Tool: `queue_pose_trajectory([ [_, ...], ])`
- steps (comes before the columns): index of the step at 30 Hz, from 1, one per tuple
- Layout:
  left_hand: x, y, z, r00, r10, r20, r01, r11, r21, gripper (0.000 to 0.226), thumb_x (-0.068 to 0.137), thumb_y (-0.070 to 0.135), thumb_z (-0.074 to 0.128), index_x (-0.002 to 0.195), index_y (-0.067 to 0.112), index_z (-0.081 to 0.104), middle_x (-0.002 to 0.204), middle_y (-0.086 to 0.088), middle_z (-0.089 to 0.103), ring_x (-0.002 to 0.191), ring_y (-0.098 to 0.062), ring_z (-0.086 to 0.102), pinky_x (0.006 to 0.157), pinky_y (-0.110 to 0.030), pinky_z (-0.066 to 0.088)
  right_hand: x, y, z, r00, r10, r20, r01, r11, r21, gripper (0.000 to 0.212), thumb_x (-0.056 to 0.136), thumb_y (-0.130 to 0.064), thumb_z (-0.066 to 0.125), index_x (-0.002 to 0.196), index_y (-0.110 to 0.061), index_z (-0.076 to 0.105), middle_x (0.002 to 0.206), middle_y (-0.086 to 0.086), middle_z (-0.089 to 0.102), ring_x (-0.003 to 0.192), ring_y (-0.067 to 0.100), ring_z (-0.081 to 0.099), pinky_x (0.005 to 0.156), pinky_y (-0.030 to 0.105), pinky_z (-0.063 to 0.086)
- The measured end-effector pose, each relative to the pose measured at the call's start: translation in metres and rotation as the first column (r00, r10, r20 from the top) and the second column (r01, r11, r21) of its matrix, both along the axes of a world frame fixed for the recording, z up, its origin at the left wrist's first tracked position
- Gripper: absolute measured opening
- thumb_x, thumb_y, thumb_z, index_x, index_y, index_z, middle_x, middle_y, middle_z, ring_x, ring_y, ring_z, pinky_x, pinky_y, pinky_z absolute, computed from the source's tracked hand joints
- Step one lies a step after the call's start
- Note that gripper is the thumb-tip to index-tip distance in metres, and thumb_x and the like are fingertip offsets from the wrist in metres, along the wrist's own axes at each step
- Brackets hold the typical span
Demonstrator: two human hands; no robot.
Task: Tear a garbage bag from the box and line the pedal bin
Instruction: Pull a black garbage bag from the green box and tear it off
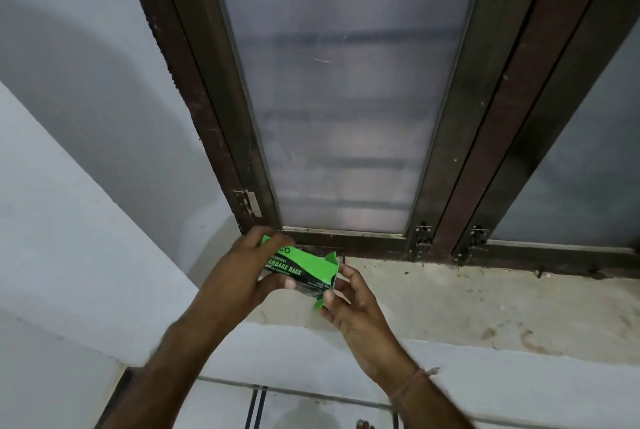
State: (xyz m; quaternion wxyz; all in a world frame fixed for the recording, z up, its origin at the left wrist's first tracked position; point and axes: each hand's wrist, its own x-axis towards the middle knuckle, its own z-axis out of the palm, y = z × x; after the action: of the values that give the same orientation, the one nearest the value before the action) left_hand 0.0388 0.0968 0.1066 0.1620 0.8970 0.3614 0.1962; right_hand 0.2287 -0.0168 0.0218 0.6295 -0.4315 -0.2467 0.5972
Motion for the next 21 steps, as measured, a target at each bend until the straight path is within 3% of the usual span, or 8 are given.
queue_pose_trajectory([
  [3,0.01,0.008,0.01,0.995,-0.014,-0.102,0.02,0.998,0.056,0.049,0.089,0.043,0.074,0.133,0.03,0.059,0.134,0.0,0.055,0.115,-0.022,0.058,0.08,-0.028,0.054,0.001,0.007,0.002,0.99,0.009,-0.14,-0.01,1.0,-0.004,0.057,0.088,-0.015,0.073,0.142,-0.021,0.056,0.133,0.011,0.07,0.115,0.02,0.068,0.093,0.035,0.058],
  [7,0.005,0.015,0.014,0.993,0.001,-0.119,0.004,0.999,0.045,0.05,0.089,0.04,0.076,0.135,0.032,0.059,0.138,0.003,0.054,0.117,-0.019,0.057,0.083,-0.024,0.053,0.003,0.012,-0.002,0.984,-0.016,-0.177,0.01,0.999,-0.032,0.075,0.072,-0.034,0.094,0.136,-0.012,0.063,0.13,0.011,0.072,0.111,0.021,0.069,0.091,0.035,0.058],
  [11,-0.008,0.024,0.002,0.998,0.0,-0.059,-0.003,0.998,-0.057,0.051,0.086,0.052,0.066,0.132,0.032,0.06,0.136,0.005,0.053,0.111,-0.015,0.058,0.087,-0.03,0.059,0.012,0.01,-0.012,0.992,-0.068,-0.104,0.062,0.996,-0.062,0.04,0.083,-0.014,0.077,0.122,-0.005,0.068,0.124,0.011,0.074,0.104,0.017,0.071,0.084,0.029,0.059],
  [16,-0.019,0.033,-0.046,1.0,0.014,0.018,-0.009,0.964,-0.267,0.051,0.081,0.063,0.058,0.129,0.044,0.052,0.129,0.01,0.052,0.112,0.0,0.056,0.088,-0.015,0.049,0.029,0.002,-0.026,0.986,-0.156,0.059,0.161,0.982,-0.095,0.039,0.076,-0.012,0.081,0.112,-0.002,0.071,0.118,0.017,0.074,0.107,0.028,0.069,0.093,0.036,0.059],
  [21,-0.012,0.039,-0.103,0.994,0.092,-0.051,-0.105,0.914,-0.392,0.063,0.081,0.062,0.057,0.134,0.028,0.054,0.131,-0.001,0.052,0.113,-0.02,0.058,0.091,-0.028,0.051,0.043,-0.007,-0.036,0.965,-0.214,0.15,0.234,0.963,-0.133,0.032,0.079,-0.008,0.081,0.109,-0.002,0.072,0.109,0.009,0.076,0.109,0.028,0.069,0.099,0.043,0.058],
])
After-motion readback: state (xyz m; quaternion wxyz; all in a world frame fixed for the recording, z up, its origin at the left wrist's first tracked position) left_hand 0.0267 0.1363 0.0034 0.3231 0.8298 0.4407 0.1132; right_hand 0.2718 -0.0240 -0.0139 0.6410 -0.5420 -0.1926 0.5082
